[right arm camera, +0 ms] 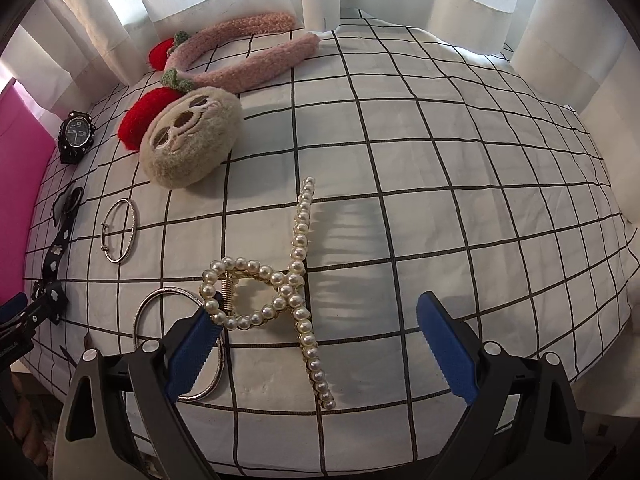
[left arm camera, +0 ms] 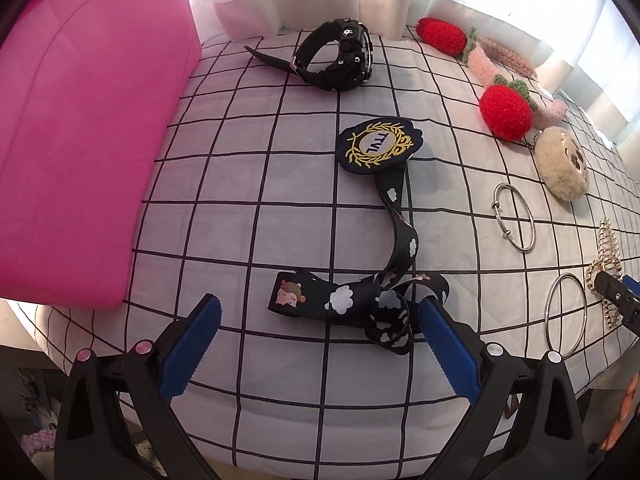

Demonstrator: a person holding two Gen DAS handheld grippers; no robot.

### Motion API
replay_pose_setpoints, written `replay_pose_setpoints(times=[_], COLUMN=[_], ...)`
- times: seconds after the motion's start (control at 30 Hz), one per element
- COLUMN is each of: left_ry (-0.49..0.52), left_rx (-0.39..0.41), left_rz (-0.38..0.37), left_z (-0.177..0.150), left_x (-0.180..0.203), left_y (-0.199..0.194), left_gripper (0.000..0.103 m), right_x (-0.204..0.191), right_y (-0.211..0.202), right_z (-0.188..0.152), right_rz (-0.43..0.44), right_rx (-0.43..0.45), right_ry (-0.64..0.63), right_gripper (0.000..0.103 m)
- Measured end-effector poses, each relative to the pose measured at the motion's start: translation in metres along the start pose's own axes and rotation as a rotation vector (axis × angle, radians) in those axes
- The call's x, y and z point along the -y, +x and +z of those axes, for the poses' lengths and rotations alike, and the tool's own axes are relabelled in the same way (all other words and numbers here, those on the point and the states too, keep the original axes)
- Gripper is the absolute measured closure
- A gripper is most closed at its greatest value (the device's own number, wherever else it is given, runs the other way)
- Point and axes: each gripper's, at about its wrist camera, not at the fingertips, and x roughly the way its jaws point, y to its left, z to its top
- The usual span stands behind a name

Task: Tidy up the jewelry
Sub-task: 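Grasp the black ribbon clip with the left tool while the right tool grasps the pearl claw clip, then carry both clips into the pink tub and open both tools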

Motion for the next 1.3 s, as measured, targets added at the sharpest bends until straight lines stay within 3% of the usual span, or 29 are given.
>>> replay_pose_setpoints(times=[0.23,0.33,0.6,0.7,0.77,0.83,0.87,0.9,0.93,1.1,1.3], left_ry=[-0.016,-0.015,-0.027,-0.017,0.001,0.015,0.017,0.018,0.017,0.014,0.001], left_rx=[-0.019,-0.013,-0.024,-0.008,0.003,0.005,0.004,0.006,0.009,0.066,0.173], left_rz=[-0.014,-0.019,-0.043,-0.051,-0.064,-0.081,-0.091,-0.099,-0.113,-0.155,-0.219], left_z=[0.001,0.003,0.012,0.012,0.013,0.014,0.015,0.015,0.014,0.012,0.019], left_x=[0.001,0.002,0.0,0.001,0.005,0.006,0.006,0.006,0.005,0.005,0.001], left_y=[0.013,0.014,0.021,0.015,0.009,0.006,0.006,0.006,0.005,-0.009,-0.055], left_gripper=[0.006,0.005,0.006,0.024,0.053,0.069,0.073,0.079,0.085,0.089,0.09], right_x=[-0.004,-0.012,-0.007,-0.008,-0.009,-0.008,-0.009,-0.011,-0.012,-0.007,-0.005], right_y=[0.009,0.012,0.012,0.008,0.007,0.004,0.002,-0.002,-0.005,-0.007,-0.029], right_z=[0.003,0.003,0.003,0.0,0.0,-0.001,-0.001,-0.001,-0.001,0.0,0.0], right_rz=[-0.008,-0.053,-0.041,-0.031,-0.027,-0.028,-0.027,-0.026,-0.033,0.01,0.044], right_rx=[0.009,0.017,0.034,0.023,0.02,0.03,0.037,0.047,0.054,0.054,0.122], right_ry=[-0.032,-0.098,-0.102,-0.104,-0.107,-0.103,-0.107,-0.113,-0.12,-0.085,-0.07], right_gripper=[0.01,0.009,0.009,0.01,0.011,0.019,0.031,0.053,0.056,0.057,0.063])
